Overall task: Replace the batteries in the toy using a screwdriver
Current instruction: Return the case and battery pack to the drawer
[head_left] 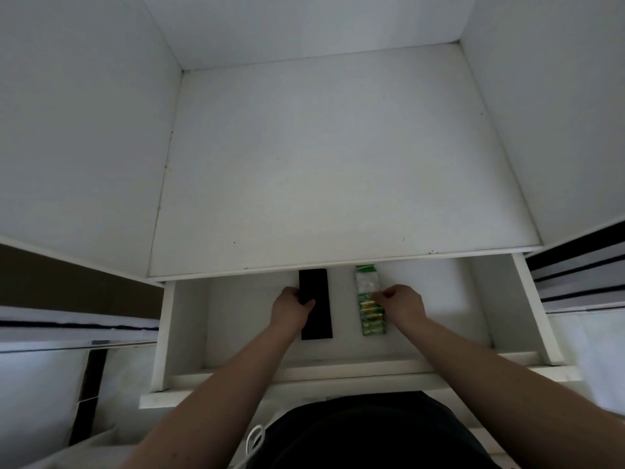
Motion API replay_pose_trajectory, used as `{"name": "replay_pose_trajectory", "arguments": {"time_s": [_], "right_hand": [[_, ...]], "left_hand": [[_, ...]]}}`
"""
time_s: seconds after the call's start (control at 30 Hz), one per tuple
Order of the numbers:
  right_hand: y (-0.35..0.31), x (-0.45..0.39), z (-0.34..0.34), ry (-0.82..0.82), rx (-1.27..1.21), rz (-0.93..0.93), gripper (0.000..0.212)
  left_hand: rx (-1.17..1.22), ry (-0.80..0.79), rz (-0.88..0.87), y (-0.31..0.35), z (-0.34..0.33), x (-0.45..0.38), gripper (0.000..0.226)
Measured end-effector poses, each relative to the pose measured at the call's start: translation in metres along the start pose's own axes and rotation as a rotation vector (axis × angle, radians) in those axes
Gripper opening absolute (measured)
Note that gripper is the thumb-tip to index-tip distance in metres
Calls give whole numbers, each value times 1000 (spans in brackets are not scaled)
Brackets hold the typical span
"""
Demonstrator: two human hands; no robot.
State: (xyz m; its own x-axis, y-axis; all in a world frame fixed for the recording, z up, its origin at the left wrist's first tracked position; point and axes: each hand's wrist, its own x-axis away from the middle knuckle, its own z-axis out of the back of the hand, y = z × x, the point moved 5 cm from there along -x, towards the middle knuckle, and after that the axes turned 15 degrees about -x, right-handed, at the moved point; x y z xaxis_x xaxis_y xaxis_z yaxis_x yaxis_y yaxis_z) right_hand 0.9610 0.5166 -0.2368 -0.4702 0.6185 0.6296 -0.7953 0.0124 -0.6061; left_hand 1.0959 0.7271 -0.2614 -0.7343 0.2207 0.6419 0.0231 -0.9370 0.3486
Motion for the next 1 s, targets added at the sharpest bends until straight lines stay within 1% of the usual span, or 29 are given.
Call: {"name": "replay_pose_trajectory", "arguments": {"time_s": [0.07, 0.17, 0.3, 0.4, 0.47, 0.53, 0.63, 0.73, 0.83, 0.9, 1.0], "right_hand": [[0, -2, 0, 8, 33, 14, 35], [0, -4, 1, 32, 52, 35, 27], [1, -4, 0, 43, 90, 46, 27], [3, -5, -1, 35, 107, 60, 28], [1, -4, 0, 44, 149, 84, 30], [-7, 2, 4, 52, 242, 128, 34], [-17, 13, 12, 58, 322, 201, 34], [-26, 33, 20, 57, 407, 320, 32], [-29, 61, 26, 58, 464, 503, 29], [-24, 80, 28, 26, 471, 617, 29], [-14, 107, 24, -35, 442, 804, 43]], "left_hand": [[-29, 28, -13, -2, 1, 0, 52], [-64, 37, -34, -3, 0, -3, 51], [-104, 65, -64, -5, 1, -8, 53], [-134, 48, -86, -6, -1, -9, 52], [-140, 53, -90, -5, 2, -7, 49], [-113, 89, -94, -2, 9, 0, 44], [-94, 136, -196, 6, 27, 21, 34], [-89, 103, -344, 9, 41, 54, 29], [-123, 78, -424, 5, 48, 86, 37], [-228, 72, -507, 3, 44, 106, 41], [-411, 84, -646, -4, 34, 132, 48]]}}
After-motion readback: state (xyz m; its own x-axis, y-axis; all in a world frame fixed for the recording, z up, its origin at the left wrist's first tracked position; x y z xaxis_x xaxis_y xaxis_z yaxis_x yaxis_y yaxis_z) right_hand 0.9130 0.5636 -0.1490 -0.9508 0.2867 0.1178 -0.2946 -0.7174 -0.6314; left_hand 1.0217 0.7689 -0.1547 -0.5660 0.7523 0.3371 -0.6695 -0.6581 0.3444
